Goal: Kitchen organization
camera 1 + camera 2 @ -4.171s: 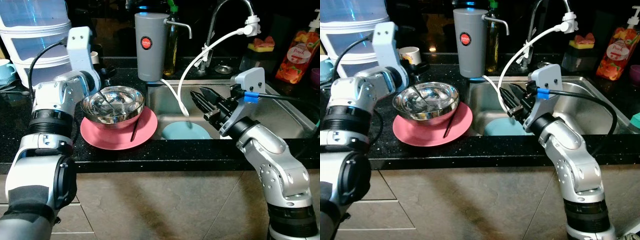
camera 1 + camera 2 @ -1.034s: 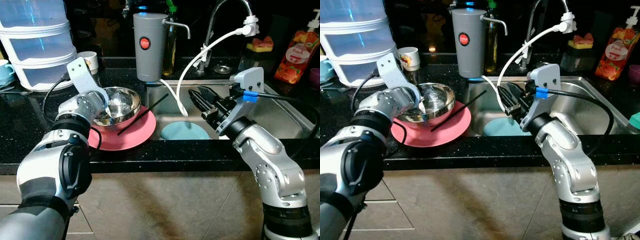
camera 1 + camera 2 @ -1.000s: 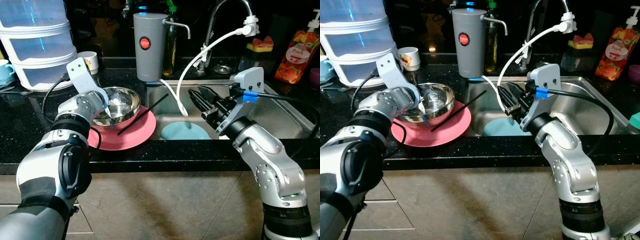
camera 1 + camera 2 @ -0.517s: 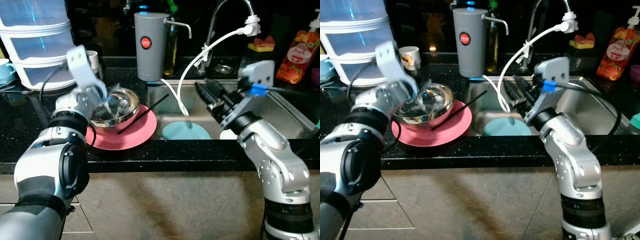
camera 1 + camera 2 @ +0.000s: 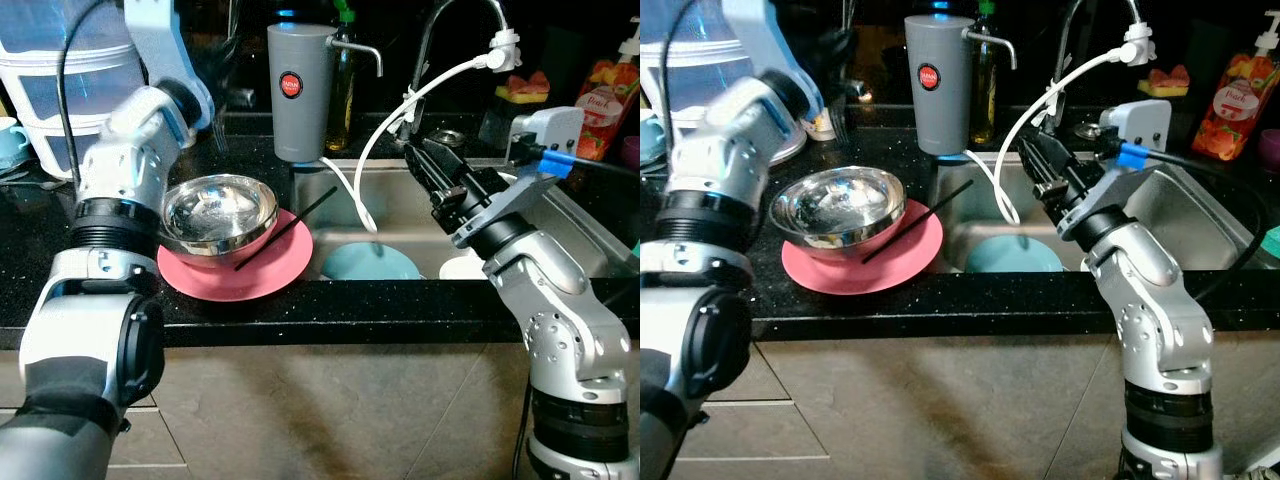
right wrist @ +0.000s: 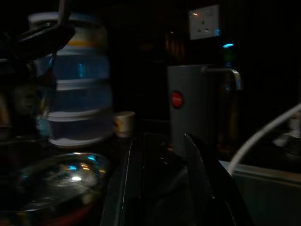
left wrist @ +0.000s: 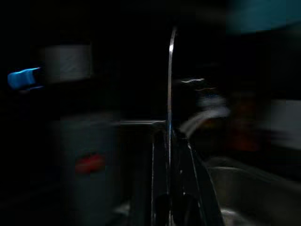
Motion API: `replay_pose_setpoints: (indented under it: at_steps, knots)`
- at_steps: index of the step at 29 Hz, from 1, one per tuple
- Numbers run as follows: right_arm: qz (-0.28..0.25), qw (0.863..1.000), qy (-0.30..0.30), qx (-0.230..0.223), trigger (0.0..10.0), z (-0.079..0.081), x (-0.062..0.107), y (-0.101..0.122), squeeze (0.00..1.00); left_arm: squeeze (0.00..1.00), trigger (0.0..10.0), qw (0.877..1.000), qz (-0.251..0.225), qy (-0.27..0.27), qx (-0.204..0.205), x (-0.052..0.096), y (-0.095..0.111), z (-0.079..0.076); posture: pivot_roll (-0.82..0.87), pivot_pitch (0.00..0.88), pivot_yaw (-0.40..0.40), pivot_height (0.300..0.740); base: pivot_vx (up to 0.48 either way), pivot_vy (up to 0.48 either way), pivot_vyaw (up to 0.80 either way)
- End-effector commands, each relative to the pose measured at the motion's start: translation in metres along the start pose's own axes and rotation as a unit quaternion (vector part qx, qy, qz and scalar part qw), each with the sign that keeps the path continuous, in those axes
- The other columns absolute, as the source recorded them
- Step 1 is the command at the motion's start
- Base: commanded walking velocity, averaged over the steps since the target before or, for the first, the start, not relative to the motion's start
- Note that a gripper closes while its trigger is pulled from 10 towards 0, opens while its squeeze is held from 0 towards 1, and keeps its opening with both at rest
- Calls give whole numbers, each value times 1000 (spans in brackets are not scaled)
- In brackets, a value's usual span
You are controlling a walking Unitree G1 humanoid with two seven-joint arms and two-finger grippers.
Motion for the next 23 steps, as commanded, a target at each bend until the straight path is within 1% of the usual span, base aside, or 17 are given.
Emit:
replay_pose_setpoints:
  at_steps: [1, 2, 3, 6, 7, 9, 10, 11, 13, 14, 17, 18, 19, 20, 23]
  knots:
    - [-17, 999, 26, -10, 10000, 9, 1, 10, 0, 0, 10000, 997, -8, -75, 20, 3, 10, -21, 62, 137, -21, 740, 0, 0, 0]
    - [-22, 999, 42, -16, 10000, 15, 2, 12, 0, 0, 10000, 993, 4, -114, 38, 7, 5, -33, 67, 132, -23, 740, 0, 0, 0]
    - [-22, 999, 42, -16, 10000, 15, 2, 12, 0, 0, 10000, 993, 4, -114, 38, 7, 5, -33, 67, 132, -23, 740, 0, 0, 0]
    - [-28, 996, 78, -37, 10000, 25, 5, 17, 0, 0, 10000, 984, 45, -165, 47, 15, -18, -52, 67, 132, -23, 740, 0, 0, 0]
    - [-30, 992, 105, -62, 10000, 33, 8, 19, 0, 0, 10000, 979, 66, -184, 54, 19, -32, -62, 67, 132, -23, 740, 0, 0, 0]
    - [-30, 989, 119, -80, 10000, 37, 10, 19, 0, 0, 10000, 976, 74, -195, 61, 22, -38, -67, 67, 132, -23, 740, 0, 0, 0]
    - [-29, 988, 123, -85, 10000, 39, 11, 18, 0, 0, 10000, 973, 79, -202, 77, 24, -40, -70, 67, 132, -23, 740, 0, 0, 0]
    - [-27, 988, 126, -88, 10000, 39, 12, 18, 0, 0, 10000, 971, 82, -207, 88, 25, -42, -72, 55, 124, -23, 740, 0, 0, 0]
    - [-26, 987, 129, -91, 10000, 40, 12, 17, 0, 0, 10000, 968, 91, -211, 99, 29, -45, -75, 55, 124, -23, 740, 0, 0, 0]
    - [-26, 987, 131, -95, 10000, 41, 13, 17, 0, 0, 10000, 965, 98, -218, 106, 32, -49, -78, 55, 124, -23, 740, 0, 0, 0]
    - [-26, 986, 132, -98, 10000, 42, 13, 17, 0, 0, 10000, 962, 104, -224, 112, 35, -52, -81, 55, 124, -23, 740, 0, 0, 0]
    - [-26, 985, 134, -103, 10000, 42, 13, 17, 0, 0, 10000, 959, 108, -233, 120, 38, -54, -86, 55, 124, -23, 740, 0, 0, 0]
    - [-26, 985, 134, -103, 10000, 42, 13, 17, 0, 0, 10000, 959, 108, -233, 120, 38, -54, -86, 55, 124, -23, 740, 0, 0, 0]
    - [-24, 985, 136, -108, 10000, 43, 13, 16, 0, 0, 10000, 956, 111, -241, 126, 41, -55, -90, 54, 122, -25, 740, 0, 0, 0]
    - [-21, 984, 135, -116, 10000, 43, 14, 14, 0, 0, 10000, 952, 113, -250, 133, 44, -57, -94, 54, 122, -25, 740, 0, 0, 0]
Point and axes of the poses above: a point about 5 cm out from each wrist's last joint towards the gripper, its own x axis pointing back from the gripper into the wrist, its own y axis along the axis of the wrist's last joint, z = x × y, the point moved 5 cm from there along -x, pointing out of the wrist towards the gripper, and after that the axes turned 1 degree about x, right-handed, at the moved point
